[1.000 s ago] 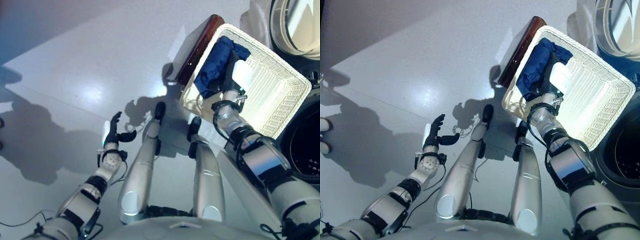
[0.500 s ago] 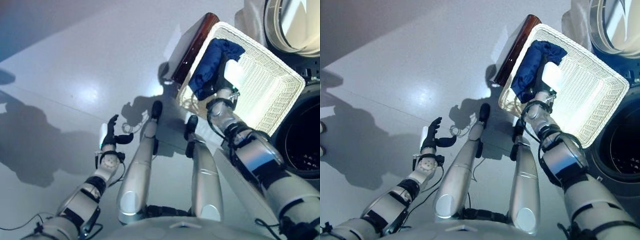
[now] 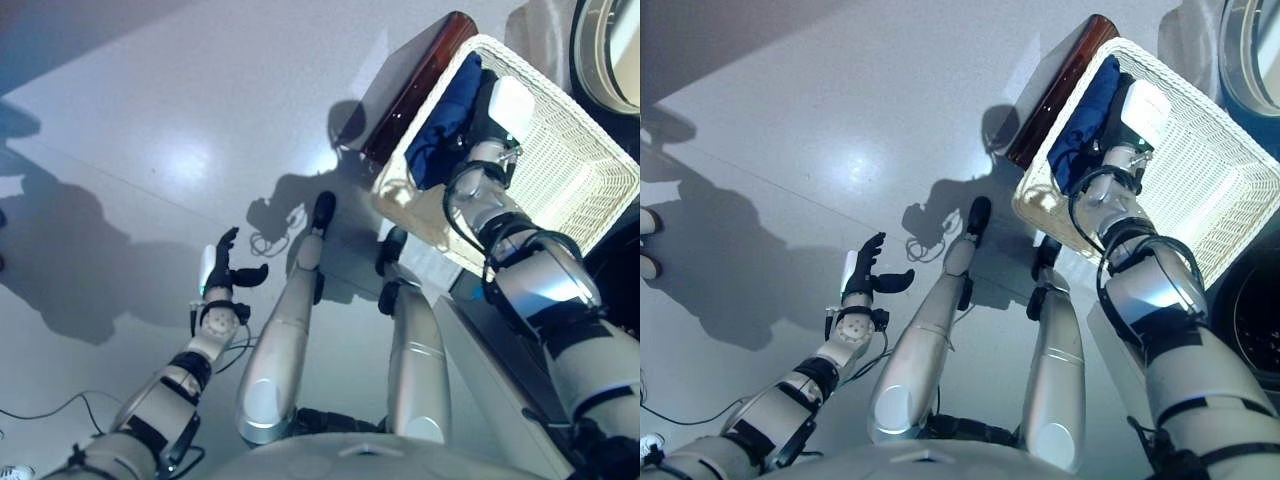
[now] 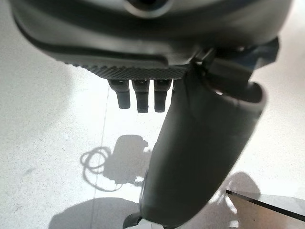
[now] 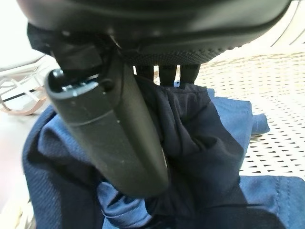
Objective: Pick up the clothes and place them into the washing machine
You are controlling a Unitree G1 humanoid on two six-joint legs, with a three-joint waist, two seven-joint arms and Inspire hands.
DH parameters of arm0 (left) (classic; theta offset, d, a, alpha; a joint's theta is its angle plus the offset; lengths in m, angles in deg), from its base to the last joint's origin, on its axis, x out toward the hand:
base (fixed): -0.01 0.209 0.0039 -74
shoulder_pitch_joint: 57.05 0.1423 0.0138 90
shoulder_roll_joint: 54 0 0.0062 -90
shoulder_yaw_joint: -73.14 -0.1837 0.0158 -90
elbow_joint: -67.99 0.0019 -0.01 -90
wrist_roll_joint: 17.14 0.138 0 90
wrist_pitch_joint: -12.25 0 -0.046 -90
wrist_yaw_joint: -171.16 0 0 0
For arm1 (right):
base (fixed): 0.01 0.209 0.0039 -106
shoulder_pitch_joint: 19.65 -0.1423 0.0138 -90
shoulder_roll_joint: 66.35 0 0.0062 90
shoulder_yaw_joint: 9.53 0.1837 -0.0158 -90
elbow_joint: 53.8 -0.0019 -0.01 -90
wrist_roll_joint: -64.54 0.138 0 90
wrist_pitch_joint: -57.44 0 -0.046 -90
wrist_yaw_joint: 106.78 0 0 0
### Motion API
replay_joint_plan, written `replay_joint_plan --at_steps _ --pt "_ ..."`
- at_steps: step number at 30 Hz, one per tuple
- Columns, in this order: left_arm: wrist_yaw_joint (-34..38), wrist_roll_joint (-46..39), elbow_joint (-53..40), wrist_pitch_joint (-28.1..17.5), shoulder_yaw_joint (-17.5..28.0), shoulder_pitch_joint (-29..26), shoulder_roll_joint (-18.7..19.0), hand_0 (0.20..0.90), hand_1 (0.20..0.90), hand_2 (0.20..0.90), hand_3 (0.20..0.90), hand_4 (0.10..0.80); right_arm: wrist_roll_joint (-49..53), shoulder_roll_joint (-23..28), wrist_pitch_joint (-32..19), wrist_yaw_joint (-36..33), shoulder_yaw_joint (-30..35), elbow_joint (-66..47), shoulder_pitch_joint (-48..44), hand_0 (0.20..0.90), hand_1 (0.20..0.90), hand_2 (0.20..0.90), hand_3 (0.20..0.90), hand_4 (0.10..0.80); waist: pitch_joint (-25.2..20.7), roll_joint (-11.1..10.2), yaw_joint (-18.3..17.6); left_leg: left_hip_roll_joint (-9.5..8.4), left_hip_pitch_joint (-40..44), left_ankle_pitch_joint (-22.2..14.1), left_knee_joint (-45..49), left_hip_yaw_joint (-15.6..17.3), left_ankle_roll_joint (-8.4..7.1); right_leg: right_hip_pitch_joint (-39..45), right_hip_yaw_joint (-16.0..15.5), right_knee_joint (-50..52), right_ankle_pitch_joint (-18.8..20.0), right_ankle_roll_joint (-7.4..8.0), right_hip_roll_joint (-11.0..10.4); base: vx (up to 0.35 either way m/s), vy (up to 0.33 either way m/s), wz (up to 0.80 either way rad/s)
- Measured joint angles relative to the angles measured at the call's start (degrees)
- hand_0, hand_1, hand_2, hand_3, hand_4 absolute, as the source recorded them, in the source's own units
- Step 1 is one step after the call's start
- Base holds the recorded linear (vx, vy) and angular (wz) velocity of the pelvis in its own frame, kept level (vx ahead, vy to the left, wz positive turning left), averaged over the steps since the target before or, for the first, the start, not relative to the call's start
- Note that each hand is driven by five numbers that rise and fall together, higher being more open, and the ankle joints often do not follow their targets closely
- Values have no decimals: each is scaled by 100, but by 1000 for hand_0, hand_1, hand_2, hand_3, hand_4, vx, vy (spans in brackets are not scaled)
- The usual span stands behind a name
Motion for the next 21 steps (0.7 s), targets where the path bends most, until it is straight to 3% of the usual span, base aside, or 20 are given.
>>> replay_joint_plan --at_steps 13,17,21 --pt "-25 4 -1 2 -8 0 -17 900 900 900 900 800 324 -105 -14 16 127 10 19 300 300 300 300 400 -1 2 -16 5 40 3 -4 56 -4 1 45 25 1 0 2 -3 3 -1" --pt "-27 5 12 9 -8 3 -17 900 900 900 900 800 721 -293 -129 19 580 -123 168 300 300 300 300 400 -1 2 -20 3 160 3 -17 149 -4 45 153 75 1 0 1 -11 32 -8" --pt "-34 9 17 24 -5 45 -21 900 900 900 900 800 1393 -545 -407 20 1111 -866 907 300 300 300 300 400 -1 6 -113 10 468 2 -109 243 -3 290 234 24 2 2 5 18 33 -9"
